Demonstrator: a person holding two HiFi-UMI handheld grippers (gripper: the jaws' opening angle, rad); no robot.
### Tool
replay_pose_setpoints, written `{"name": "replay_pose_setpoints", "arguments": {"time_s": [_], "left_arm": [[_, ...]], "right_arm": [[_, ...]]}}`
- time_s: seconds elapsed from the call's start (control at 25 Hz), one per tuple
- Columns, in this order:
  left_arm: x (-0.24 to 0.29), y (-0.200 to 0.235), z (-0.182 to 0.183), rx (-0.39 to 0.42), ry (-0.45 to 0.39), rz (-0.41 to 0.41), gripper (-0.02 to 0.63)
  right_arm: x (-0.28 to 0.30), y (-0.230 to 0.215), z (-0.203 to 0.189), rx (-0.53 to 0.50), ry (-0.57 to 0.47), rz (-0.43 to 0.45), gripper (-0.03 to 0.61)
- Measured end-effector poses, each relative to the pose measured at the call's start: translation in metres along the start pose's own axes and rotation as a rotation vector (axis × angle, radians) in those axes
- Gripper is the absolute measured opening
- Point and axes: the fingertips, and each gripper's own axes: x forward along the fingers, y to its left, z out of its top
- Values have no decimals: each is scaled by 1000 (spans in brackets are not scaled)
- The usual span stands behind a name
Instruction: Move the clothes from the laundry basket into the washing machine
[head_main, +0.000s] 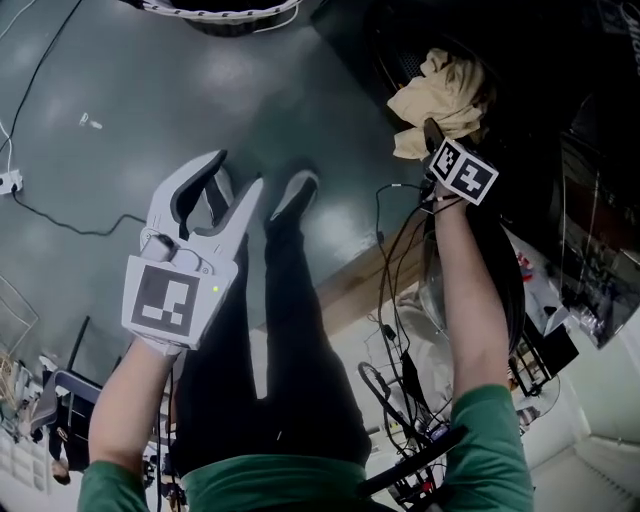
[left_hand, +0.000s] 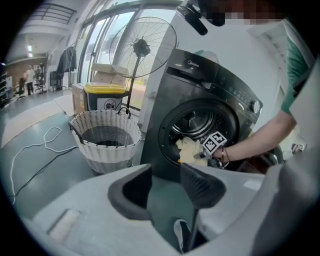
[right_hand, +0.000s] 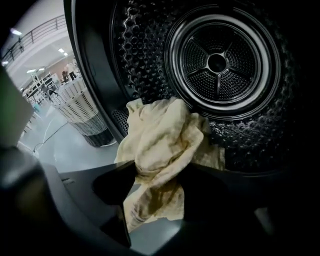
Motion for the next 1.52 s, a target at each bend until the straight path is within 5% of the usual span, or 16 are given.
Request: {"name": "replay_pose_setpoints", "arguments": {"time_s": [0.16, 0.36, 0.56, 0.72, 1.04, 1.28, 1.52], "left_arm": [[0, 5, 0, -8, 4, 11, 181], [-1, 11, 5, -15, -6, 19, 178], [-1, 13, 7, -33, -14, 22, 178], [-2, 17, 1, -40, -13, 31, 178], [-6, 31, -13, -91, -32, 53, 178], [-11, 34, -35, -112, -34, 59, 178], [-13, 46, -56, -150, -24, 65, 176]], "right_arm": [[12, 1, 10, -43, 29, -16, 202], [3, -9, 40, -79, -54, -59, 120], [1, -23, 67, -172, -97, -170, 133], [3, -16, 67, -260, -96, -159, 159], [0, -2, 15, -323, 36, -61, 382], [29, -8, -8, -459, 141, -157, 381], [47, -9, 18, -476, 168, -158, 228]]}}
